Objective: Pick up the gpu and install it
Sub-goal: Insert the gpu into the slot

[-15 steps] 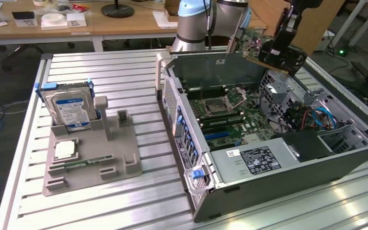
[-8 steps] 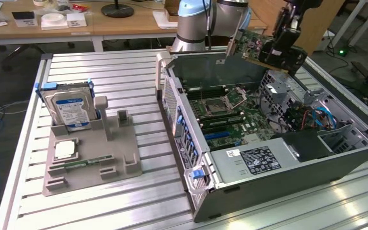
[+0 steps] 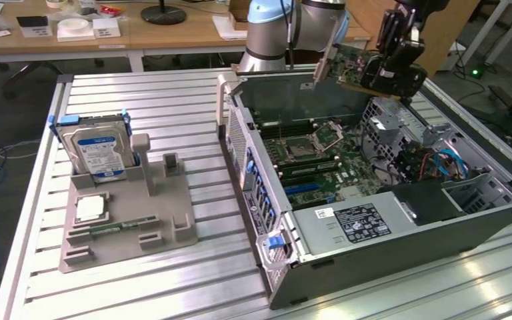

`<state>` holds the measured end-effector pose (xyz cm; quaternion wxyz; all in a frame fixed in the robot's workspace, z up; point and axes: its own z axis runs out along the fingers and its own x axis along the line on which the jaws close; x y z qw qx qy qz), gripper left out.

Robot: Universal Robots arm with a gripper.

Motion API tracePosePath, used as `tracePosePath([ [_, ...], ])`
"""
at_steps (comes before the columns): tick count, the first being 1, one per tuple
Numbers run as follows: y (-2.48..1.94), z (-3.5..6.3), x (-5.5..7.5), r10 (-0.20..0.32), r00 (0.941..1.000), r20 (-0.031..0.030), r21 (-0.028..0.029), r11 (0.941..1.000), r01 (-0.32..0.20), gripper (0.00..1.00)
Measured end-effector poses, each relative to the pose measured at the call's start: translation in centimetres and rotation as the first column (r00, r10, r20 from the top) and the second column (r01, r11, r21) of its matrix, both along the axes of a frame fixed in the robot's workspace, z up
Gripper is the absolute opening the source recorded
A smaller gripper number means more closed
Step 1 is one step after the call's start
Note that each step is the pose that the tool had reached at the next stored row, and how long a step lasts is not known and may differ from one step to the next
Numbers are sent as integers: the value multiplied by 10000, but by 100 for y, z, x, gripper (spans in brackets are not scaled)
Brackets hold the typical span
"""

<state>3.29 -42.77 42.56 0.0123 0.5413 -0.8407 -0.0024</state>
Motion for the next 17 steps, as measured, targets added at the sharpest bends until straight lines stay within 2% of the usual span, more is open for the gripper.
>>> tracePosePath([
  [6,0,-1,0,948,9955,27,-1,9955,-948,28],
  [10,0,-3,0,1593,9872,29,-2,9872,-1593,28],
  [14,0,-5,0,2219,9751,29,-1,9751,-2219,28],
  [17,0,-5,0,2250,9743,29,-2,9744,-2250,28],
])
